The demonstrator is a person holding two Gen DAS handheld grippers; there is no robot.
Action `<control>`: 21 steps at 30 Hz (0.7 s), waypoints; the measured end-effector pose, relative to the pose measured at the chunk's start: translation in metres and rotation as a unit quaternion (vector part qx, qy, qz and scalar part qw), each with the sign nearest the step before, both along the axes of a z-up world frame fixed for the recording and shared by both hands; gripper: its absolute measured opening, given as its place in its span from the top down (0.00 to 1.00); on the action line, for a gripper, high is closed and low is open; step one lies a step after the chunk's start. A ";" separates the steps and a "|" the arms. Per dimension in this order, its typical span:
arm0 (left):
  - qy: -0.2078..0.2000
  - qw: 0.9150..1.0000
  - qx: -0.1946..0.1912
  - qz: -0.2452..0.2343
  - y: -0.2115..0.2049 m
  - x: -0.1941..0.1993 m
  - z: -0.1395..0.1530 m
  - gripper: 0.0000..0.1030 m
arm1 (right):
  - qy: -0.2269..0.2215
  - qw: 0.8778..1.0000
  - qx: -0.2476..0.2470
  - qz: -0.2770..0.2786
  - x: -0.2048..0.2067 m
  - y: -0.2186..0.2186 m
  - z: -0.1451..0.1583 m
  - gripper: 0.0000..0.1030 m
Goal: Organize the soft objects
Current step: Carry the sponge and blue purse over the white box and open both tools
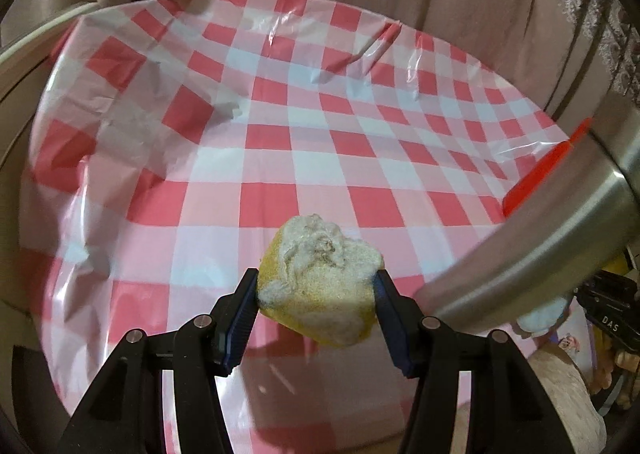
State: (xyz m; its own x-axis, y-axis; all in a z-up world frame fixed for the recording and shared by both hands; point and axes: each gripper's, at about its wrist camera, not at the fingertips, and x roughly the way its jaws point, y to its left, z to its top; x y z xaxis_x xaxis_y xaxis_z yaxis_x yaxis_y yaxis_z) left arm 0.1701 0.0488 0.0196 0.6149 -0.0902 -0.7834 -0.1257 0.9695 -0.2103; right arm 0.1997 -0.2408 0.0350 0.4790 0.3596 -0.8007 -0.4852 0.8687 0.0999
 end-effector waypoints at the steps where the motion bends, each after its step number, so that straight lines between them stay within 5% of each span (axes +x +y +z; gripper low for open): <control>1: -0.002 1.000 -0.001 0.000 -0.001 -0.004 0.002 0.45 | -0.003 1.000 0.000 -0.002 -0.005 -0.003 0.003 0.90; 21: -0.060 0.996 -0.021 -0.069 -0.084 -0.082 0.055 0.45 | -0.051 0.997 -0.008 -0.059 -0.079 -0.073 0.042 0.90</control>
